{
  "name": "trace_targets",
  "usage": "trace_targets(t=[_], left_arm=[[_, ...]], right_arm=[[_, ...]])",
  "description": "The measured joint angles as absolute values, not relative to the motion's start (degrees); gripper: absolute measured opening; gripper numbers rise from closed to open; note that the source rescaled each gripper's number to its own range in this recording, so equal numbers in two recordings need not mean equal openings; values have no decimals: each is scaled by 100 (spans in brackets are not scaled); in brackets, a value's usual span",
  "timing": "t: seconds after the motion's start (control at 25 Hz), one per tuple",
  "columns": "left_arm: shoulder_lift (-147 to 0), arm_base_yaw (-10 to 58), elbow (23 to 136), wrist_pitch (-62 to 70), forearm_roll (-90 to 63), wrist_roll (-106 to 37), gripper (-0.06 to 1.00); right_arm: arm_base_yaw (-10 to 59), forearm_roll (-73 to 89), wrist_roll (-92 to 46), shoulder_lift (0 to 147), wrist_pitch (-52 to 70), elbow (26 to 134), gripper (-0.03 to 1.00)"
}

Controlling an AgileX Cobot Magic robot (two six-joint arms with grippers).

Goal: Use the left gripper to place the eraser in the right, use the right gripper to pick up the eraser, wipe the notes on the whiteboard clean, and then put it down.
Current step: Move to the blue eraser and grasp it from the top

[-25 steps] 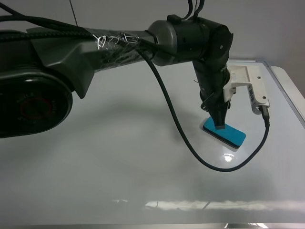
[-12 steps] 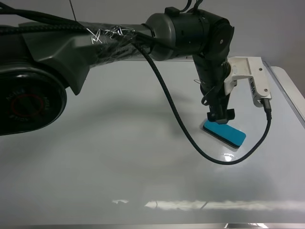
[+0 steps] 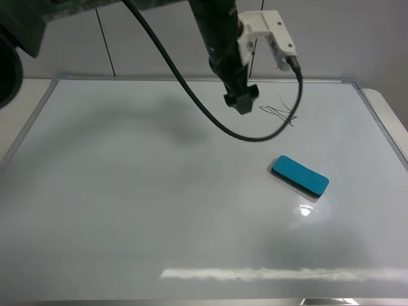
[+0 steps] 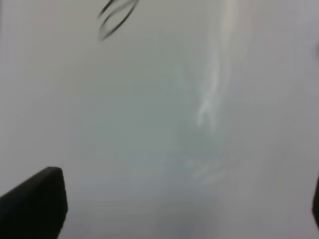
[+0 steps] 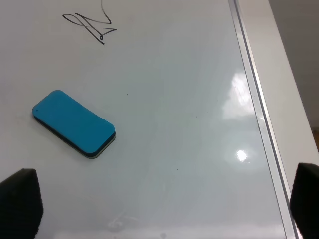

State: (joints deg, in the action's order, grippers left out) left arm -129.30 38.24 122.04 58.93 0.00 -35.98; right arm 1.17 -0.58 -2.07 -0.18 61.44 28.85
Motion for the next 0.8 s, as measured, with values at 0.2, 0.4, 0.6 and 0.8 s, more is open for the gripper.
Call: trace_targets(t=[0.2, 0.4, 0.6, 0.8], left_arm=[[-12088, 2388, 12204, 6761, -118, -2738, 100], [-11109, 626, 12102, 6881, -668, -1949, 100], [-9840, -1200, 11696, 6886, -1412, -1706, 100], [-8334, -2551, 10547, 6866, -2082, -1832, 100]], right_arm=[[117, -58, -207, -18, 6144, 2885, 100], [117, -58, -207, -18, 6144, 2885, 100], [117, -58, -207, -18, 6144, 2885, 100], [117, -58, -207, -18, 6144, 2885, 100]])
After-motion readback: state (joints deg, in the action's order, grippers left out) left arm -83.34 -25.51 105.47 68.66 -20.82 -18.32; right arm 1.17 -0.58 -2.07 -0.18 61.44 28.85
